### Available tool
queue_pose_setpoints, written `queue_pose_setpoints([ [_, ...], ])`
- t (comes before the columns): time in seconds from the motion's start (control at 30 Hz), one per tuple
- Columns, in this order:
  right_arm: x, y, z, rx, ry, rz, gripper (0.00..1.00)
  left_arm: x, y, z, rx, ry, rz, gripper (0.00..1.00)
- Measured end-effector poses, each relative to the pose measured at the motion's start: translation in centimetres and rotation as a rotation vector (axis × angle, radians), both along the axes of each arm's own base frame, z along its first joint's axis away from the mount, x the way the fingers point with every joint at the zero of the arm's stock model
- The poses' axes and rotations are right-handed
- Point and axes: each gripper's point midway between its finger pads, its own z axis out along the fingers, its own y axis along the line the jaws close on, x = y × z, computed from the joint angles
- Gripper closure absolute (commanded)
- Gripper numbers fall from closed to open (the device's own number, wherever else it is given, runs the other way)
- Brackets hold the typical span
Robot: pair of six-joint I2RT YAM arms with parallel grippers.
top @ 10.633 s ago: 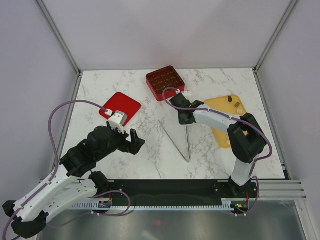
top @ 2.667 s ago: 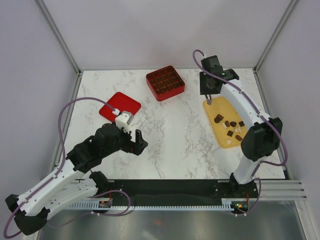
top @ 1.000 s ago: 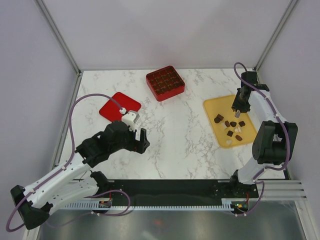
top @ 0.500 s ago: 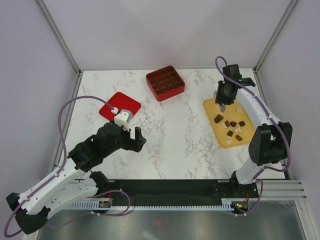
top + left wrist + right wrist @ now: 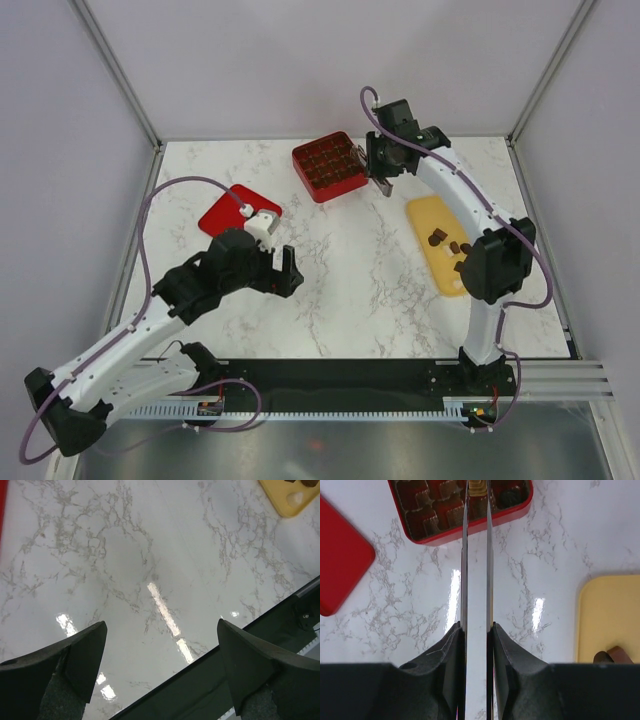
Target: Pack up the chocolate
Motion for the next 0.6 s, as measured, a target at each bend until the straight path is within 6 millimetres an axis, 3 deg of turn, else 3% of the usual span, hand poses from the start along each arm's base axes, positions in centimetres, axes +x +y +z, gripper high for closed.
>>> queue_pose_setpoints([
  [0.13,-1.0,1.9,-2.5,-0.038,0.058,0.054,0.73,1.9,-1.2,-0.3,-0.056,0.098,-0.019,0.0],
  [0.27,-1.9,3.0,-3.5,-0.071,0.08,0.096,0.73,3.2,-0.3,-0.9,-0.086,0.143,0.019,0.0],
  [0.6,-1.1,2.3,-5.0,-0.132,0.085,0.101,0.73,3.7,0.5,2.0,-0.171,0.015,0.035,0.0],
])
